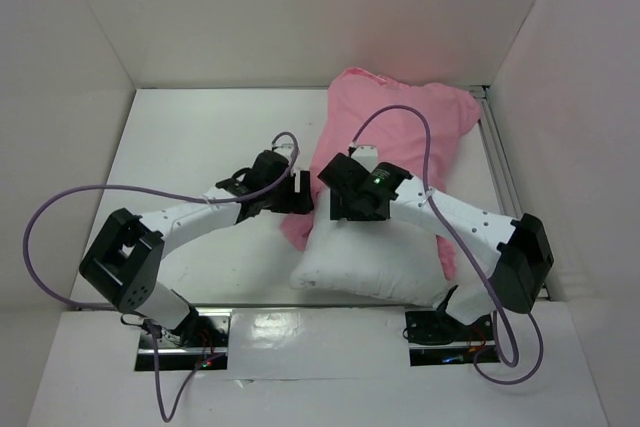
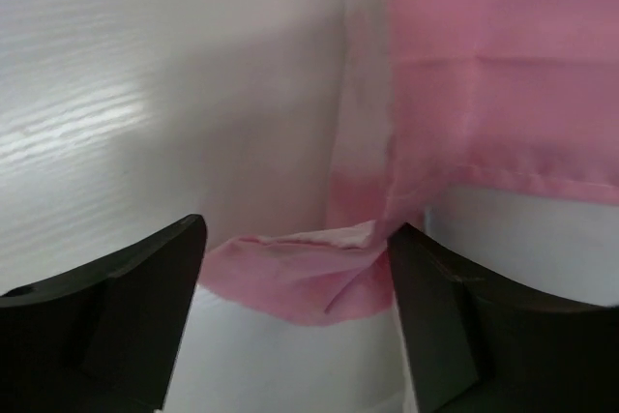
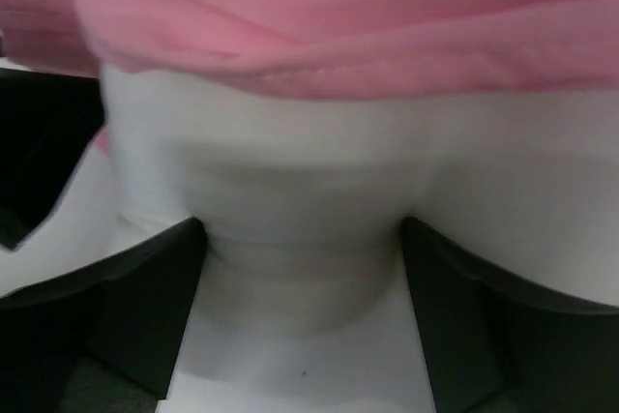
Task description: Put the pillow into the pillowcase
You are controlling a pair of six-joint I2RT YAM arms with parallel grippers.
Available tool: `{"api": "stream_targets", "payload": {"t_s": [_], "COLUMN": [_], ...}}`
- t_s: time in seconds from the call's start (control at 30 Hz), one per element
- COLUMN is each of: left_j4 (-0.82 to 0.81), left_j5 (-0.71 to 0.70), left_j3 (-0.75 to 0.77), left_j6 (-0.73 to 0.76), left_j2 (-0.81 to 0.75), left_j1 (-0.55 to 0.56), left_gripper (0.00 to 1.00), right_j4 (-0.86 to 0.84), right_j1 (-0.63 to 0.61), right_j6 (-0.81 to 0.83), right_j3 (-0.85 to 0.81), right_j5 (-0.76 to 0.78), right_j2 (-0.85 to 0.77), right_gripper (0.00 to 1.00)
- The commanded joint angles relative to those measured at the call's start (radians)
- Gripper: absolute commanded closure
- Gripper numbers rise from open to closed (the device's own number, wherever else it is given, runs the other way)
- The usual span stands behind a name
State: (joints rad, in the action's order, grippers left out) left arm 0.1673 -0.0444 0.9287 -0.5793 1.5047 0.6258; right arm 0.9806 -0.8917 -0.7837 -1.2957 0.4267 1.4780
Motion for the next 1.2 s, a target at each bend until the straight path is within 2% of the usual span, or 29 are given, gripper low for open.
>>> {"api": "stream_targets", "payload": {"t_s": [0.0,0.03,0.07,0.1,0.13,0.17,0.27,0.33,0.4,0.43,0.53,0.6,0.73,0.77,0.9,1.03,1.13,1.17], "left_j4": [-0.215,-0.230,-0.241,-0.252,-0.252,-0.252,-0.196,-0.232,-0.253,-0.253,-0.264,-0.317,-0.462,-0.489,-0.479,-0.365,-0.356,-0.356], "left_j5": [0.211,0.250,0.279,0.311,0.330,0.348,0.446,0.534,0.590,0.666,0.825,0.857,0.913,0.913,0.900,0.842,0.842,0.857], "left_j3": [-0.001,-0.001,-0.001,-0.001,0.008,0.009,0.059,0.081,0.107,0.155,0.248,0.216,0.050,0.015,-0.089,-0.090,-0.035,0.046], "left_j6": [0.032,0.032,0.032,0.032,0.018,0.006,-0.013,-0.049,-0.089,-0.112,-0.209,-0.249,-0.384,-0.433,-0.459,-0.406,-0.381,-0.369], "left_j2": [0.019,0.028,0.028,0.028,0.028,0.028,0.020,-0.055,-0.115,-0.139,-0.192,-0.233,-0.313,-0.333,-0.426,-0.465,-0.414,-0.382], "left_j1": [-0.021,-0.021,-0.021,-0.021,-0.031,-0.040,-0.049,-0.049,-0.049,-0.049,-0.049,-0.038,-0.038,-0.038,-0.018,-0.009,-0.046,-0.057], "left_gripper": [0.15,0.33,0.45,0.57,0.76,1.00,1.00,1.00,1.00,1.00,1.00,1.00,1.00,1.00,1.00,1.00,1.00,1.00], "right_j4": [-0.045,-0.063,-0.091,-0.100,-0.100,-0.100,-0.109,-0.120,-0.053,-0.039,-0.097,-0.164,-0.310,-0.338,-0.427,-0.438,-0.386,-0.350], "right_j1": [0.048,0.060,0.069,0.080,0.089,0.105,0.149,0.224,0.284,0.324,0.315,0.287,0.263,0.263,0.290,0.300,0.310,0.319], "right_j6": [-0.073,-0.062,-0.051,-0.037,-0.028,-0.017,0.050,0.153,0.224,0.297,0.418,0.428,0.368,0.338,0.288,0.276,0.301,0.311], "right_j3": [0.087,0.098,0.098,0.108,0.108,0.098,0.026,-0.132,-0.316,-0.522,-0.750,-0.714,-0.325,-0.178,-0.025,-0.112,-0.371,-0.533], "right_j5": [0.069,0.055,0.035,0.035,0.024,0.024,0.064,0.099,0.159,0.168,0.123,0.112,0.078,0.078,-0.018,-0.083,-0.072,-0.063], "right_j2": [0.005,0.005,0.005,0.005,0.005,-0.004,-0.004,0.024,0.085,0.105,0.116,0.075,0.064,0.079,0.160,0.169,0.205,0.205], "right_gripper": [0.26,0.43,0.61,0.89,1.00,1.00,1.00,1.00,1.00,1.00,1.00,1.00,1.00,1.00,1.00,1.00,1.00,1.00]}}
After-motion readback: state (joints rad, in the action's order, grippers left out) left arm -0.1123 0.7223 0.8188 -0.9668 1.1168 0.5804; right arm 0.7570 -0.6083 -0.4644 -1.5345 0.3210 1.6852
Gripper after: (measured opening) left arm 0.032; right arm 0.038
